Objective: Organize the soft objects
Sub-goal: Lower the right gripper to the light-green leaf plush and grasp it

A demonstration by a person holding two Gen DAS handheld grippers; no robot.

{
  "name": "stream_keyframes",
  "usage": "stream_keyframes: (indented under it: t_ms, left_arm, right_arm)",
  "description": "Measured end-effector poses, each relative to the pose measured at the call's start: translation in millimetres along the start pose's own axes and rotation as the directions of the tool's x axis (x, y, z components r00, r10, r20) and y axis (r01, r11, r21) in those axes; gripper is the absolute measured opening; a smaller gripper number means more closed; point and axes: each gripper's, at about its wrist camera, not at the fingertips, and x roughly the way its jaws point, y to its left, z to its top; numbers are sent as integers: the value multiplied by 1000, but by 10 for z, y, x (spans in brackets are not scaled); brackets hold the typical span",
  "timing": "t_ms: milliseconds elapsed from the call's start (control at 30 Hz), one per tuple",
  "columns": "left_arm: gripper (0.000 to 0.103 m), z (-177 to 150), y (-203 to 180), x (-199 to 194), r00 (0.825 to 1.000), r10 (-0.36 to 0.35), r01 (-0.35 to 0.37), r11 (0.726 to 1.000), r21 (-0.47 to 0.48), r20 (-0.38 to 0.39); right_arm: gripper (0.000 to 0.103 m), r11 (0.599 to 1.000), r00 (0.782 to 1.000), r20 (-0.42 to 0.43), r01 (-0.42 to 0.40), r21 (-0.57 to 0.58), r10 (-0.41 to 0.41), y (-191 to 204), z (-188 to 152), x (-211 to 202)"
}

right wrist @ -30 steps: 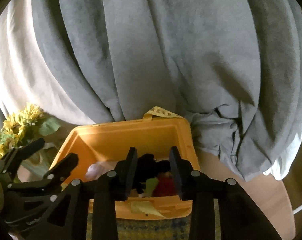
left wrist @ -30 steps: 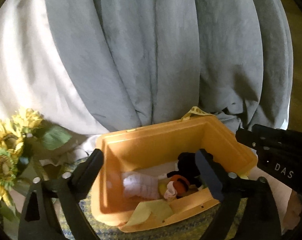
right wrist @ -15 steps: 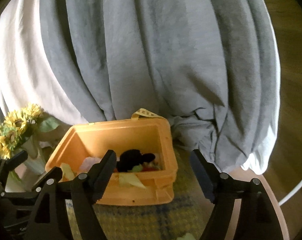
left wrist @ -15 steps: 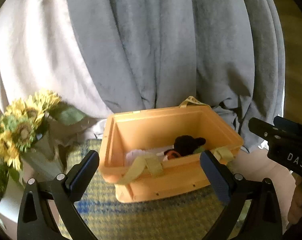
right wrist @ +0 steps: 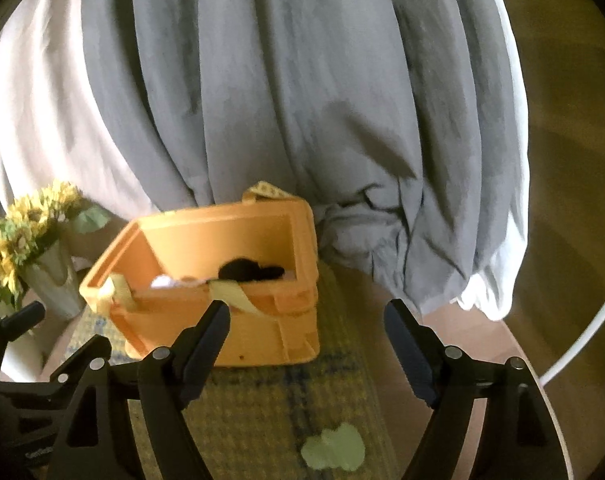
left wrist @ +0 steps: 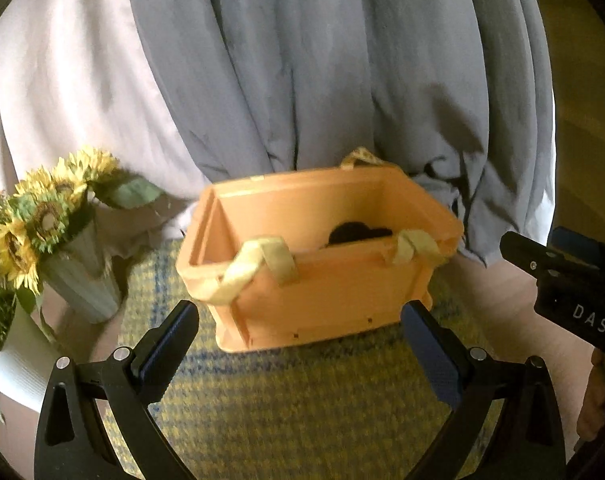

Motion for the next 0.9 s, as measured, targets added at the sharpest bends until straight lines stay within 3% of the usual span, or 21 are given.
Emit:
stream_keyframes:
  t_ms: [400,900]
  left_arm:
    - [103,-350,-292,213,991,-4,16,995,94,-131]
    - [103,-660,-424,532,956,-10,52,990,133,-293]
  right_arm:
    - [80,999,985,-175,-3,39,10,-226,-459,198]
    - [80,998,915,-401,-26,64,49,-330,-898,552]
